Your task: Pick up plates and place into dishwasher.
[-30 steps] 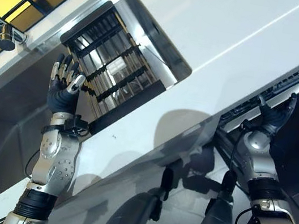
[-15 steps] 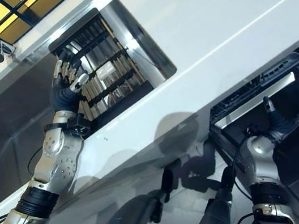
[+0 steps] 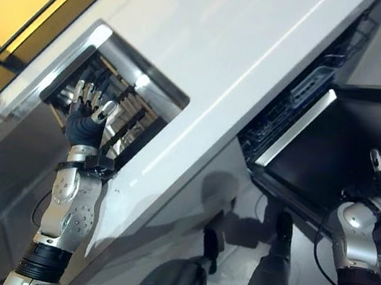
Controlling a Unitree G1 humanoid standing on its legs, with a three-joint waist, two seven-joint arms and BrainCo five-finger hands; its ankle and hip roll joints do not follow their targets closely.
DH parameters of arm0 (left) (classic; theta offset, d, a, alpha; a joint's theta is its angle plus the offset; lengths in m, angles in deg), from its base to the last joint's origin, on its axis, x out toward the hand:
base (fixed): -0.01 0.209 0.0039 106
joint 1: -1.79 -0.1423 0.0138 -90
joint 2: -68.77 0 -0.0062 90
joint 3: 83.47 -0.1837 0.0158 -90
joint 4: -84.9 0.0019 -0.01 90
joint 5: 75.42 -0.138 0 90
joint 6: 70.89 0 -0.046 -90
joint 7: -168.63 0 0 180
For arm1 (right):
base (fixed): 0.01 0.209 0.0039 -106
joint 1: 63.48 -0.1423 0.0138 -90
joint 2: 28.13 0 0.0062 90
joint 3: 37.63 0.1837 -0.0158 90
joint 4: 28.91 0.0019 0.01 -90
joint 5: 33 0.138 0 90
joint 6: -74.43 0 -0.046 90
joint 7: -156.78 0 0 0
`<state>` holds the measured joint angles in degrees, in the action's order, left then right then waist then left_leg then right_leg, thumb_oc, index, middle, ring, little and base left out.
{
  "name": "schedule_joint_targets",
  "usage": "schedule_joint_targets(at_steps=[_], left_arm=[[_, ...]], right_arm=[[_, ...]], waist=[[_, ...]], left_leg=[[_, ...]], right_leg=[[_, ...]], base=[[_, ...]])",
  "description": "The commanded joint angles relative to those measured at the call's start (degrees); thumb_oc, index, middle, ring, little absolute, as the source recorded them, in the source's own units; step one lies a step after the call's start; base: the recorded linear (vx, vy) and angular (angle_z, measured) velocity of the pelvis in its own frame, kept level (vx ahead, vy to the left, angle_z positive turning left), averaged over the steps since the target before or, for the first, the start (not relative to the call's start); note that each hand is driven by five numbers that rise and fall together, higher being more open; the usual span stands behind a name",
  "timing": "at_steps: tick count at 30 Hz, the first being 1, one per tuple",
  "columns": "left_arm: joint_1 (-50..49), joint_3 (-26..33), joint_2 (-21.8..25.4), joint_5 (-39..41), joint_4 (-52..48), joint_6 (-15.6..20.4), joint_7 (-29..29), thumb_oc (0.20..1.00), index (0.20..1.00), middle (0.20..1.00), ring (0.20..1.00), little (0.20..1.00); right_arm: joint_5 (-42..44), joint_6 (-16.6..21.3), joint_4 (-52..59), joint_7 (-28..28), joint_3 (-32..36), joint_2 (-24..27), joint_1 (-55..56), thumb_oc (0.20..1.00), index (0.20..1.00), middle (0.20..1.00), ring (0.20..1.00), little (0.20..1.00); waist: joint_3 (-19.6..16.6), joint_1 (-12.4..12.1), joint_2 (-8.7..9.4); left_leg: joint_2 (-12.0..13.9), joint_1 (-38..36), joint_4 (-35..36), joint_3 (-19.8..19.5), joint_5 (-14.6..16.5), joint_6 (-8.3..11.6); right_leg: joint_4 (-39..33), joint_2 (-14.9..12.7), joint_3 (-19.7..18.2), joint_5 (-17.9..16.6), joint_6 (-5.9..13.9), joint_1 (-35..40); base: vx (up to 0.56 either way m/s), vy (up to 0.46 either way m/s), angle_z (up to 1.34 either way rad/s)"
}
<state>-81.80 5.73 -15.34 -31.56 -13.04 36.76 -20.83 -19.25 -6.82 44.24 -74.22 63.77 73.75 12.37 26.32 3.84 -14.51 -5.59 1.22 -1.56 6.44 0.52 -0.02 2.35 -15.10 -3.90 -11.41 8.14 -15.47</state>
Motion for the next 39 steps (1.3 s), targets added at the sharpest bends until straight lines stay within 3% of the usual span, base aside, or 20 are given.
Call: schedule_joint_targets(at_steps=[1,4,5,8,10,12,17,20,23,26,33,39], left_arm=[[-3.98,4.04,-0.65,1.14,-2.86,0.61,2.52,1.0,1.0,1.0,1.0,1.0],[-5.86,4.67,-1.81,0.59,-2.92,0.14,2.68,1.0,1.0,1.0,1.0,1.0],[-6.07,4.74,-1.98,0.5,-2.98,-0.03,2.83,1.0,1.0,1.0,1.0,1.0],[-6.19,5.38,-2.26,0.07,-1.8,-1.91,4.27,1.0,1.0,1.0,1.0,1.0],[-6.59,5.97,-2.53,-0.9,-1.01,-2.44,4.68,1.0,1.0,1.0,1.0,1.0],[-6.59,5.45,-2.28,-0.84,0.3,-1.98,4.73,1.0,1.0,1.0,1.0,1.0],[-4.93,3.41,-2.9,-0.07,4.06,-1.34,2.69,1.0,1.0,1.0,1.0,1.0],[-5.34,3.42,-3.59,0.43,4.13,-2.07,2.08,1.0,1.0,1.0,1.0,1.0],[-5.67,3.3,-4.19,0.63,4.12,-1.82,2.16,1.0,1.0,1.0,1.0,1.0],[-4.8,2.9,-4.34,0.97,3.84,-0.88,2.17,1.0,1.0,1.0,1.0,1.0],[-0.79,0.17,-2.15,1.09,1.91,1.08,-0.34,1.0,1.0,1.0,1.0,1.0],[0.36,-0.86,-0.18,0.57,-0.64,1.59,-1.91,1.0,1.0,1.0,1.0,1.0]], right_arm=[[1.09,3.08,5.54,0.48,2.43,1.09,4.51,1.0,1.0,1.0,1.0,1.0],[1.53,2.32,4.89,2.11,3.4,0.32,5.6,1.0,1.0,1.0,1.0,1.0],[1.6,2.26,4.69,1.67,3.54,0.14,5.76,1.0,1.0,1.0,1.0,1.0],[2.91,3.41,3.48,-3.28,3.94,-2.48,8.6,1.0,1.0,1.0,1.0,1.0],[2.29,5.15,2.39,-5.51,3.97,-4.83,10.42,1.0,1.0,1.0,1.0,1.0],[3.07,5.98,2.17,-8.35,3.65,-5.51,11.09,1.0,1.0,1.0,1.0,1.0],[2.07,4.52,-0.33,-12.63,3.35,-4.55,9.07,1.0,1.0,1.0,1.0,1.0],[3.48,3.56,-1.65,-11.88,4.48,-3.94,9.85,1.0,1.0,1.0,1.0,1.0],[9.28,3.14,-3.48,-7.2,5.62,-2.78,10.07,1.0,1.0,1.0,1.0,1.0],[15.35,2.81,-6.79,1.47,5.63,-1.92,8.66,1.0,1.0,1.0,1.0,1.0],[34.53,8.35,-9.37,19.84,-0.46,-1.18,2.85,1.0,1.0,1.0,1.0,1.0],[45.14,9.99,-9.13,36.19,-3.95,-0.17,-1.18,1.0,1.0,1.0,1.0,1.0]], waist=[[-5.51,-0.13,0.19],[-5.81,-1.44,0.01],[-5.82,-1.69,-0.11],[-5.86,-2.38,0.07],[-6.25,-2.99,2.17],[-5.68,-2.71,2.87],[-5.82,-1.13,1.91],[-6.21,-0.35,1.45],[-5.91,0.01,0.88],[-3.89,0.33,0.51],[2.93,0.44,-0.38],[3.47,-1.08,-1.54]], left_leg=[[-0.71,5.0,-7.52,-0.28,2.04,-0.18],[0.64,3.22,-6.85,3.12,2.04,-0.48],[0.98,3.23,-7.05,3.49,2.12,-0.6],[3.02,5.09,-11.57,3.41,2.58,-1.59],[3.55,6.51,-14.47,3.43,2.93,-1.1],[4.13,7.12,-15.08,2.05,2.5,-0.11],[6.27,5.09,-10.95,1.53,-0.33,1.63],[7.44,4.18,-9.08,1.49,-1.48,2.58],[7.94,5.06,-8.86,1.08,-2.16,3.22],[8.21,8.87,-12.98,0.26,-2.62,3.68],[7.65,20.75,-22.65,-1.12,-4.18,3.38],[5.98,30.52,-27.72,-0.69,-2.29,2.41]], right_leg=[[3.55,-4.6,1.65,1.74,-0.12,2.86],[6.67,-6.25,8.18,2.98,-0.29,4.28],[8.38,-6.43,8.7,3.8,-0.59,3.9],[22.99,-6.14,8.33,9.77,-2.85,0.86],[21.35,-6.67,10.25,10.8,-3.18,1.58],[20.69,-5.58,10.36,10.58,-2.78,2.04],[16.84,-1.73,9.73,11.71,-2.54,3.45],[15.94,-0.47,9.11,11.92,-3.01,3.5],[16.29,0.36,8.56,12.07,-3.43,1.83],[20.08,0.88,7.73,13.15,-4.34,-2.64],[32.56,1.91,5.22,17.48,-6.53,-15.65],[39.59,1.26,3.71,19.92,-6.99,-25.0]], base=[[0.16,0.028,-0.53],[0.01,-0.002,-0.65],[-0.08,-0.062,-0.91],[-0.05,-0.198,-0.4],[-0.01,-0.34,-0.13],[-0.09,-0.325,-0.23],[-0.05,-0.181,-0.15],[0.01,-0.096,-0.45],[-0.06,-0.064,-0.42],[-0.13,-0.027,-0.35],[-0.17,-0.013,-0.07],[-0.07,0.001,0.02]])
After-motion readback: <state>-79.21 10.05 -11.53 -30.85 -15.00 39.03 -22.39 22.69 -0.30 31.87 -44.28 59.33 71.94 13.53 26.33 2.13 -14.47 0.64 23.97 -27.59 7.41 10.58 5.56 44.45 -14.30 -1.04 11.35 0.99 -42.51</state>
